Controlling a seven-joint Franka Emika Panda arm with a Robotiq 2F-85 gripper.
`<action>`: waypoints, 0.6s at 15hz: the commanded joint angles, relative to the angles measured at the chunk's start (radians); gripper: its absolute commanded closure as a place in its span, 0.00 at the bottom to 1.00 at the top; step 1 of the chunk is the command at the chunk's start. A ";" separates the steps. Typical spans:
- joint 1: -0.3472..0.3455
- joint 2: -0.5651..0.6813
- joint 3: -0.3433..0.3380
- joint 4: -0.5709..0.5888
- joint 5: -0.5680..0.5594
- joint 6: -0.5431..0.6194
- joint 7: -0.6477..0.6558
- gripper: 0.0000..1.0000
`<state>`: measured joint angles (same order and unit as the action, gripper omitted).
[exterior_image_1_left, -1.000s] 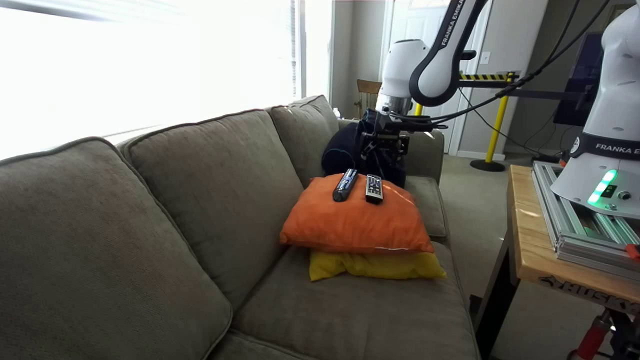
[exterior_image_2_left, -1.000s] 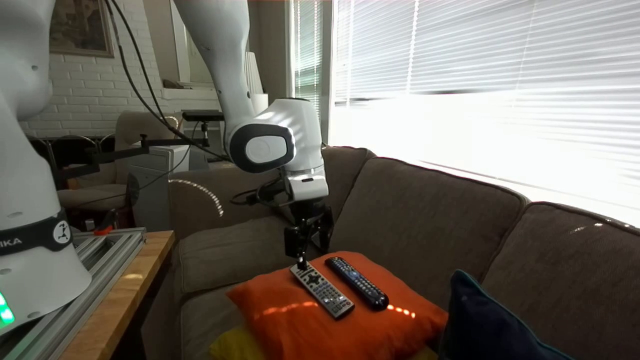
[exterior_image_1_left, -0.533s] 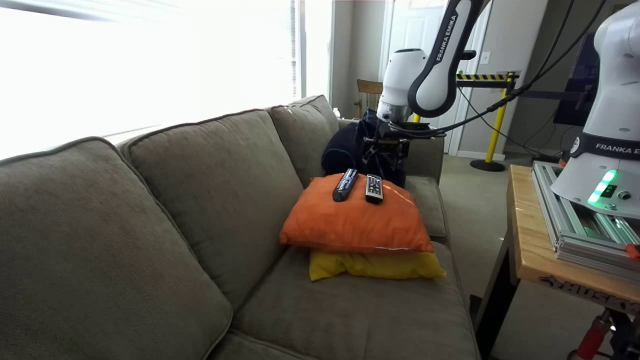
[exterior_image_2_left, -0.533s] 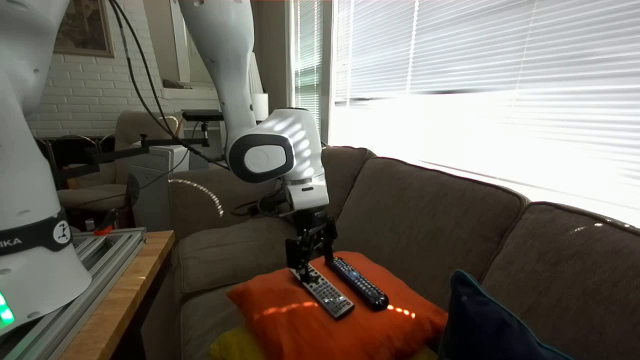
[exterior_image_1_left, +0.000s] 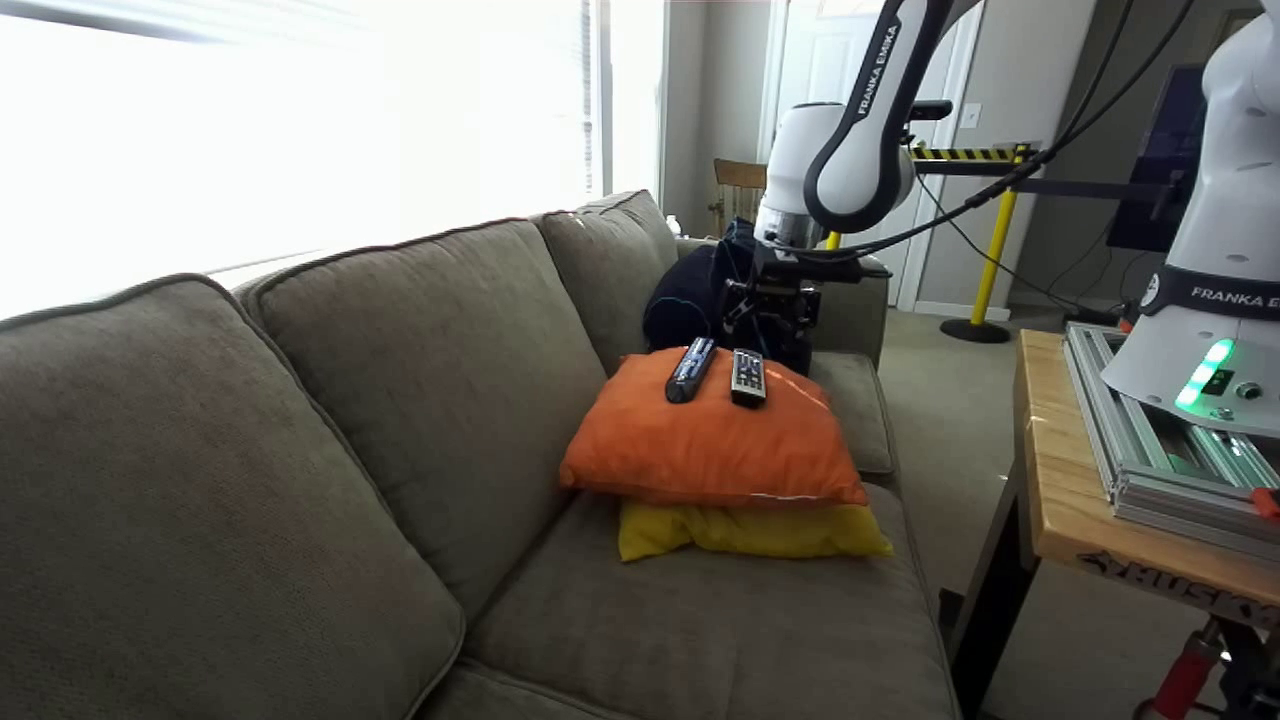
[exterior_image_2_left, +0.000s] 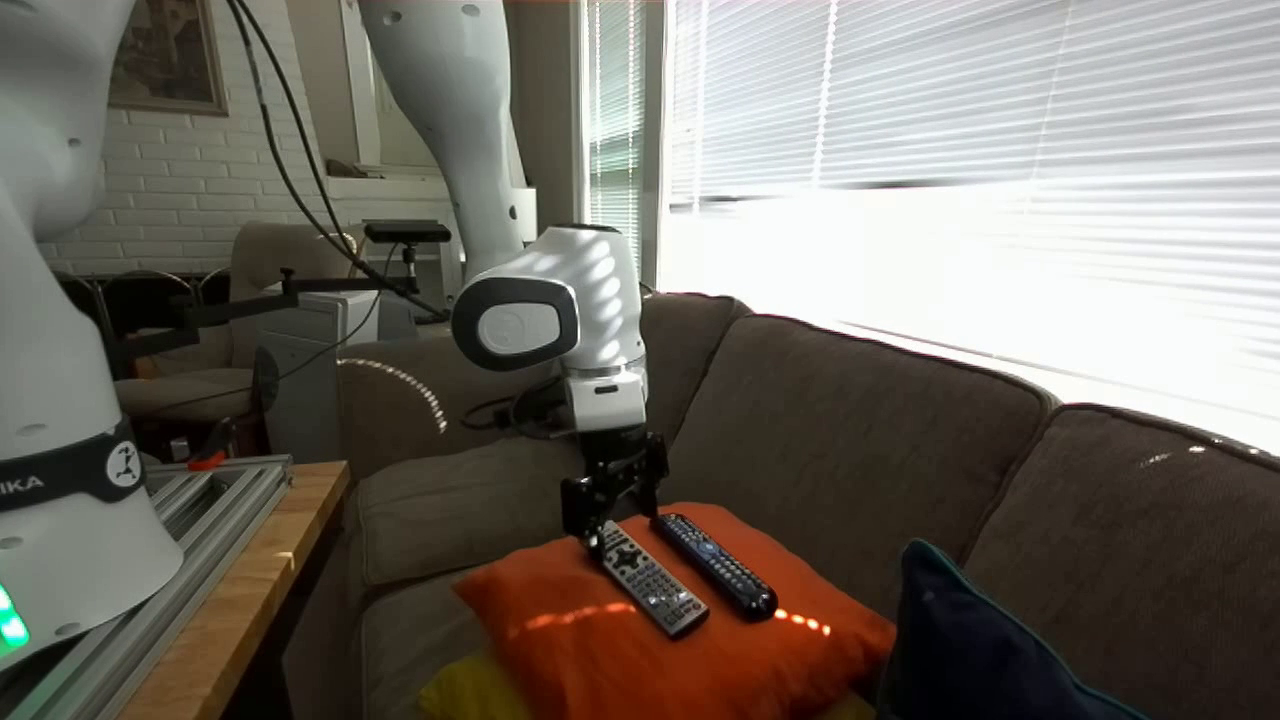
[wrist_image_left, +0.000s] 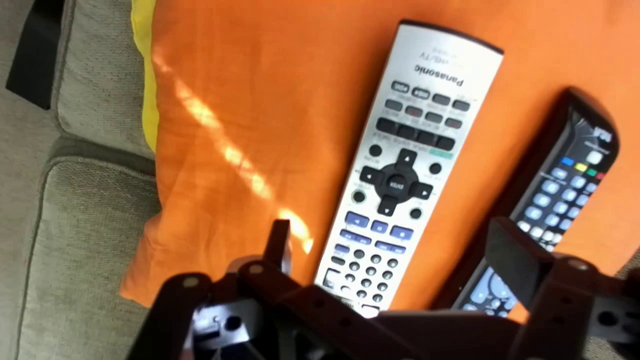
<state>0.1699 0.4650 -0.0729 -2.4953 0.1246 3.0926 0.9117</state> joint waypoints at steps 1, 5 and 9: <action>-0.068 0.035 0.066 0.018 0.072 0.043 -0.086 0.00; -0.041 0.082 0.032 0.020 0.080 0.147 -0.129 0.00; -0.049 0.140 0.048 0.045 0.112 0.180 -0.155 0.00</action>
<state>0.1196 0.5459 -0.0363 -2.4915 0.1770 3.2438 0.8090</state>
